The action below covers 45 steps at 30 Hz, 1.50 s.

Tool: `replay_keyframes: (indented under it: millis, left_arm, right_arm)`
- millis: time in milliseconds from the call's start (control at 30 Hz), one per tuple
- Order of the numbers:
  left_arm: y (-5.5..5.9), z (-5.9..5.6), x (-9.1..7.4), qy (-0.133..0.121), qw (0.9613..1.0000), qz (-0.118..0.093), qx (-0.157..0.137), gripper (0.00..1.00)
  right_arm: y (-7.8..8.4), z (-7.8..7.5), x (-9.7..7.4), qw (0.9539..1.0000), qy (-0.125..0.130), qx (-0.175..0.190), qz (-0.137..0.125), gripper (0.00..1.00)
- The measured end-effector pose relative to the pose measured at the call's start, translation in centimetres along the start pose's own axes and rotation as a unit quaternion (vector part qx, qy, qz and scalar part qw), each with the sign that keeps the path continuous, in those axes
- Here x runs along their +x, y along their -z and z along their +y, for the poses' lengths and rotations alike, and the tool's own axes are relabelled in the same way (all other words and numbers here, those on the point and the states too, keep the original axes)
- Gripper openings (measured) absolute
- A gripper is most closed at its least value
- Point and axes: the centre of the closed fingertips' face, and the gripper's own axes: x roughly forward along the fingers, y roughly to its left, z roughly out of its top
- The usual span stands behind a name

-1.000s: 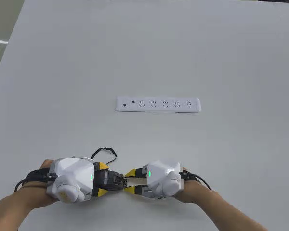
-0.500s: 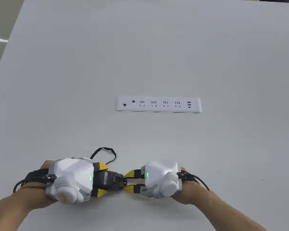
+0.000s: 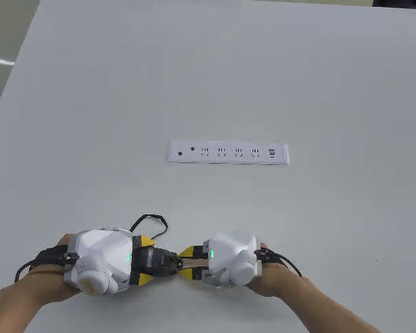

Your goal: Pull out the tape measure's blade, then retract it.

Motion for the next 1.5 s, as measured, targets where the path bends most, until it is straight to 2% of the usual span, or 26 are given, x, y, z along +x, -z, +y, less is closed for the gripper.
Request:
replay_keyframes:
  millis: [533,1100,1500]
  left_arm:
    - [-0.6,0.0,-0.2,-0.002,1.0,0.003,-0.004,0.29]
    - [-0.2,0.0,-0.2,-0.003,1.0,0.007,-0.004,0.29]
    - [-0.1,0.1,-0.1,-0.004,1.0,0.005,-0.006,0.29]
  right_arm:
    - [1.2,0.0,-2.2,1.0,0.001,-0.002,0.006,0.1]
    - [2.6,0.1,-5.1,0.9999,0.006,-0.003,0.013,0.1]
    - [4.4,0.0,-7.6,0.9997,0.01,0.0,0.022,0.1]
